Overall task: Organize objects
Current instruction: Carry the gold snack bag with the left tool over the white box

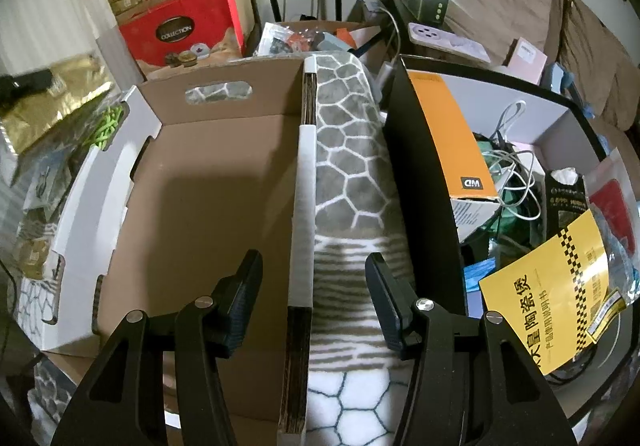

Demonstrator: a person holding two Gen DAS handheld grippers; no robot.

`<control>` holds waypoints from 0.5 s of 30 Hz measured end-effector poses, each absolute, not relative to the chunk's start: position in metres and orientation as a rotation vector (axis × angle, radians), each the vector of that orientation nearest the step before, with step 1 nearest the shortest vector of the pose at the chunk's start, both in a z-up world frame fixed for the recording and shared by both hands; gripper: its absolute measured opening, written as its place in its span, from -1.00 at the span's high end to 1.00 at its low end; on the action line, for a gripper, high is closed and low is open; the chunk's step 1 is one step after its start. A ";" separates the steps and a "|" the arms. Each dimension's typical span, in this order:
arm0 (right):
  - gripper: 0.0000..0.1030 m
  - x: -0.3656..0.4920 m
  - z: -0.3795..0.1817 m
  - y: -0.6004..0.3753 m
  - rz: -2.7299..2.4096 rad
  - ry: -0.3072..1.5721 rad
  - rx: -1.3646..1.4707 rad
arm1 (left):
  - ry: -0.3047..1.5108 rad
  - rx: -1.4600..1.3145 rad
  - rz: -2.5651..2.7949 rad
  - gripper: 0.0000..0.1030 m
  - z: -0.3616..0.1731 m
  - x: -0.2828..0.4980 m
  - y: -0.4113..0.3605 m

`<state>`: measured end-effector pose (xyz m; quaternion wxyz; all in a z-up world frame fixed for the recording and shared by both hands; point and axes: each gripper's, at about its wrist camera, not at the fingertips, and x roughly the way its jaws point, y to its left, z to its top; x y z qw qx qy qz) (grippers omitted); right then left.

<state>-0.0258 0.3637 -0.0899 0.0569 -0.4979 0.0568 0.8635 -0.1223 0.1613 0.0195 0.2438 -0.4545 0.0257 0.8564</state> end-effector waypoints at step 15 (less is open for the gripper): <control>0.67 -0.018 -0.092 0.363 2.627 0.186 -1.543 | 0.247 -1.238 2.174 0.83 -0.001 -0.090 0.275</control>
